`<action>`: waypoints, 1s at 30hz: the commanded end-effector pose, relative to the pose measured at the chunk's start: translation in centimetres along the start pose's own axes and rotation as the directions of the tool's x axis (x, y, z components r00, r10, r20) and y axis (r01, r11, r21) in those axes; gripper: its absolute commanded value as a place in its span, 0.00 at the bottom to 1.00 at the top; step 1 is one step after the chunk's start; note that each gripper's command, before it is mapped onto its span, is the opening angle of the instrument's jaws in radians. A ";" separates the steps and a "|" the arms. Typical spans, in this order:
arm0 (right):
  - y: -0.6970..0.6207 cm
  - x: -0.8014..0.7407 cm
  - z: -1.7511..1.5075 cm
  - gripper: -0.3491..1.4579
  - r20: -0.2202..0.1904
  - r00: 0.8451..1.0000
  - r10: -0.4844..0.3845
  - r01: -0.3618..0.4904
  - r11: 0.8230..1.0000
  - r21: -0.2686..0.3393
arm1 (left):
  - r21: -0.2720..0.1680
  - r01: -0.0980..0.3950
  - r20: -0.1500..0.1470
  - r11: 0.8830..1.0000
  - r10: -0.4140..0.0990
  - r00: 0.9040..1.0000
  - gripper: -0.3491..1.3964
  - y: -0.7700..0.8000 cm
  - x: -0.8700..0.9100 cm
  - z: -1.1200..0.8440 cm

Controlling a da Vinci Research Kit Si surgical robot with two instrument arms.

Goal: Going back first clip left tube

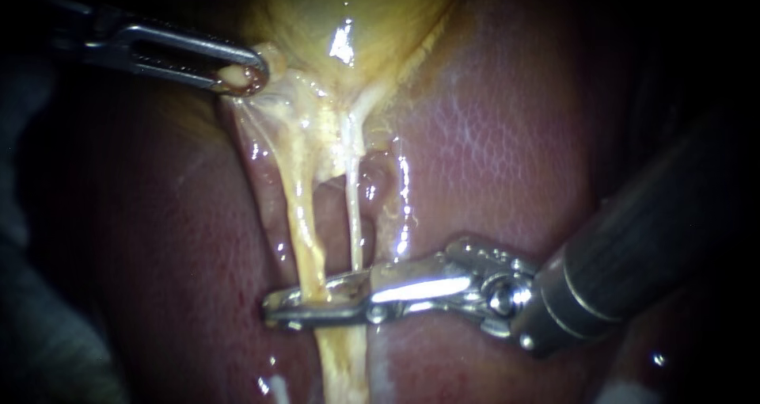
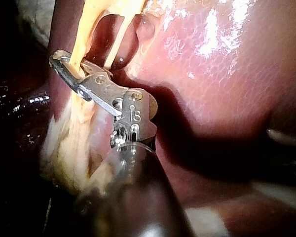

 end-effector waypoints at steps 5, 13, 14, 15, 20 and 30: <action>0.03 0.02 0.07 0.33 0.005 1.000 -0.017 0.017 1.000 0.000 | 0.000 0.000 0.000 1.000 0.000 1.000 0.00 0.00 0.00 0.00; 0.10 0.06 0.12 0.46 0.087 0.982 -0.165 0.174 0.979 -0.104 | 0.000 0.000 0.000 1.000 0.000 1.000 0.00 0.00 0.00 0.00; 0.11 0.07 0.12 0.47 0.091 0.979 -0.182 0.193 0.973 -0.125 | 0.000 0.000 0.000 1.000 0.000 1.000 0.00 0.00 0.00 0.00; 0.13 0.08 0.10 0.47 0.093 0.974 -0.205 0.217 0.965 -0.148 | 0.000 0.000 0.000 1.000 0.000 1.000 0.00 0.00 0.00 0.00; 0.10 0.08 -0.03 0.47 0.132 0.953 -0.271 0.294 0.935 -0.200 | 0.000 0.000 0.000 1.000 0.000 1.000 0.00 0.00 0.00 0.00; -0.32 0.42 -0.67 0.47 0.315 0.827 -0.465 0.531 0.831 -0.166 | -0.001 -0.001 0.001 1.000 0.001 1.000 0.00 0.00 -0.01 -0.01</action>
